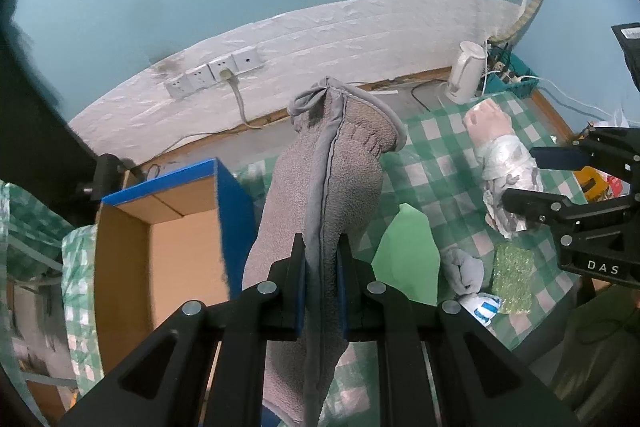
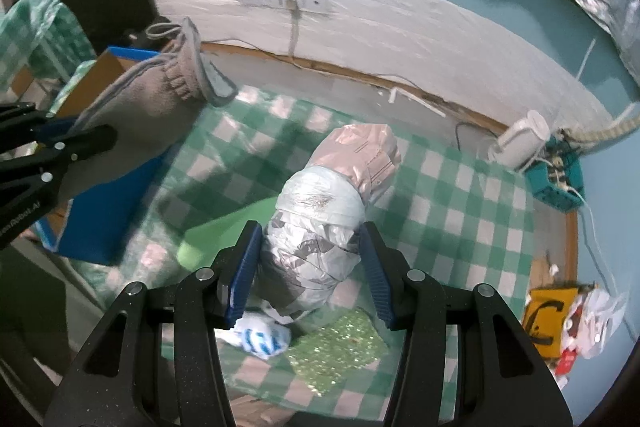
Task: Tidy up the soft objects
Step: 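Carry the grey plush sock and foil bundle over the cardboard box with both grippers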
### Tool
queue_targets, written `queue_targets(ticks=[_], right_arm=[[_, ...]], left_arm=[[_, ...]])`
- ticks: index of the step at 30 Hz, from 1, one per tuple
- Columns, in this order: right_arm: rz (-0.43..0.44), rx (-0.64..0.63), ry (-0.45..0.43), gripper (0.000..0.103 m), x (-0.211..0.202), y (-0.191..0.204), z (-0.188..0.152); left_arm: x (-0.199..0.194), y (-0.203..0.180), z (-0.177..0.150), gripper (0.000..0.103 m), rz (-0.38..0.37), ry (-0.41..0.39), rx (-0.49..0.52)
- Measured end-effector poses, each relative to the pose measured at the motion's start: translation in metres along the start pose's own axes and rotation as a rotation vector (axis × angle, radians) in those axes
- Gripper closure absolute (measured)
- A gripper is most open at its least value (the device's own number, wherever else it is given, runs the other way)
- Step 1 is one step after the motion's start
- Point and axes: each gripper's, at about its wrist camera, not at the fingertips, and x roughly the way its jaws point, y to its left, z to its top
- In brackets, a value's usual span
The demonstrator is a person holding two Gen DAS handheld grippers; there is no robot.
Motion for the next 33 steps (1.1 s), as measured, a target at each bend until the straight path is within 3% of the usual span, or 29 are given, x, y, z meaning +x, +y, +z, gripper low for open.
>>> queue_targets(ticks=[14,33], right_arm=[[0.060,-0.106,-0.044,0.053,-0.011,0.057,0.033],[0.136,-0.260,-0.035,0.053,0.001,0.161,0.072]], left_arm=[[-0.036,0.045,-0.024,0.090,0.071,-0.053,-0.066],[-0.039,0.126,-0.076,0.091,0.187,-0.028,-0.199]])
